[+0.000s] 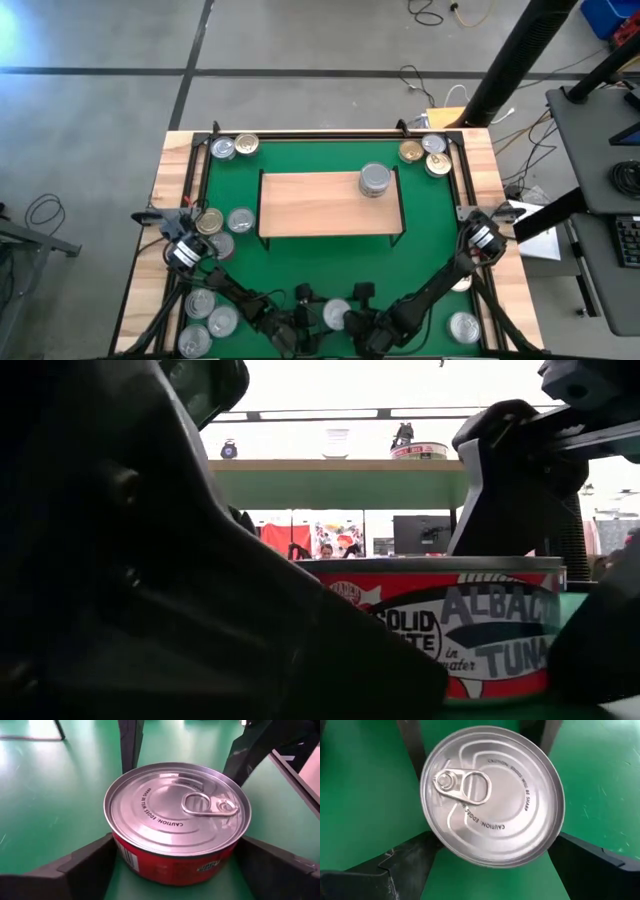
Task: Stack canned seafood by type on shelf
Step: Put the bottom right red tuna can on the shelf
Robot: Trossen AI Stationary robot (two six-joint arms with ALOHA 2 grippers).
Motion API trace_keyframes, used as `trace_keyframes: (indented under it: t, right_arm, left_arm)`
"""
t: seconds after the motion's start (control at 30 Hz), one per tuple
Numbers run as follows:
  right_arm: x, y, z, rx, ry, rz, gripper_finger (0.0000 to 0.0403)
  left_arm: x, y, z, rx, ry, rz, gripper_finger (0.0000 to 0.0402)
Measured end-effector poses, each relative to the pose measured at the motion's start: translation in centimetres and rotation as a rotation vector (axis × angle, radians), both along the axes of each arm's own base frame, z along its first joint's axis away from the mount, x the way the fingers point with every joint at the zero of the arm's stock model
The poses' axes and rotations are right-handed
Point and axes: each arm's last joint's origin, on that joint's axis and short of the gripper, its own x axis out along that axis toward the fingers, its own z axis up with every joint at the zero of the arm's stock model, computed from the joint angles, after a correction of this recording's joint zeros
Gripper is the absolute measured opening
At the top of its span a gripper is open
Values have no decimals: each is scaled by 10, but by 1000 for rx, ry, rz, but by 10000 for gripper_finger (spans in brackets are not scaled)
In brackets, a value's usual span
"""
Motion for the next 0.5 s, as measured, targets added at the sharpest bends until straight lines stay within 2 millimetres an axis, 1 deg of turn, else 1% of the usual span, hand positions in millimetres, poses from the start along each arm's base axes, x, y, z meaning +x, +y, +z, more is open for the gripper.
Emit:
trace_keyframes:
  t: [0.3, 0.5]
  right_arm:
    - [1, 1, 6, 10, 1, 36, 364]
    - [1, 2, 7, 33, 11, 48, 364]
  left_arm:
    - [4, 2, 3, 47, -13, -40, 382]
    - [8, 3, 5, 27, -34, -78, 382]
